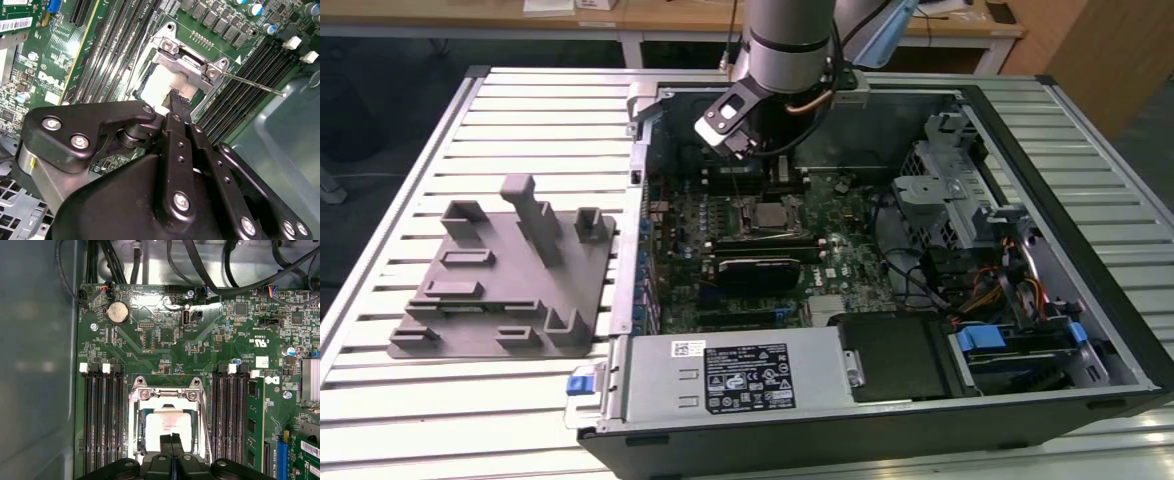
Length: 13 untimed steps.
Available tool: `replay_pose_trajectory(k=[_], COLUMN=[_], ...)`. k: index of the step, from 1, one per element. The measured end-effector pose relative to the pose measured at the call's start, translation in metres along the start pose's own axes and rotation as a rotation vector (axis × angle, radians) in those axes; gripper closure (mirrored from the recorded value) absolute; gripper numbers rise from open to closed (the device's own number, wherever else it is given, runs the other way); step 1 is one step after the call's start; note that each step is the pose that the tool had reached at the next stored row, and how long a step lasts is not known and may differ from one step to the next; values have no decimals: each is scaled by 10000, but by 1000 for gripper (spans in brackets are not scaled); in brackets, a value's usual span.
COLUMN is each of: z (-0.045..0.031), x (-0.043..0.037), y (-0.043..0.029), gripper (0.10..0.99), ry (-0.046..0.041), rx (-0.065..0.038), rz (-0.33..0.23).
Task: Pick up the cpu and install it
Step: 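Close the cpu cover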
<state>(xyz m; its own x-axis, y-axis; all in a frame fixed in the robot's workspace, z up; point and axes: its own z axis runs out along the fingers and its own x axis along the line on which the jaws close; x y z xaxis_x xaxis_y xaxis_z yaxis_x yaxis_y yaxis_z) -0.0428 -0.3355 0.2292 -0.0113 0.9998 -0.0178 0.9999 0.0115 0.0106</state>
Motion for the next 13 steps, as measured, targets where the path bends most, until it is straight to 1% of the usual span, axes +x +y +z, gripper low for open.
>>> replay_pose_trajectory(k=[2,4,13], z=[0,1,5], x=[0,0,0], y=[0,0,0], gripper=[980,980,980], ry=[1,4,22], rx=[-2,-6,-35], rz=[-95,-349,-1968])
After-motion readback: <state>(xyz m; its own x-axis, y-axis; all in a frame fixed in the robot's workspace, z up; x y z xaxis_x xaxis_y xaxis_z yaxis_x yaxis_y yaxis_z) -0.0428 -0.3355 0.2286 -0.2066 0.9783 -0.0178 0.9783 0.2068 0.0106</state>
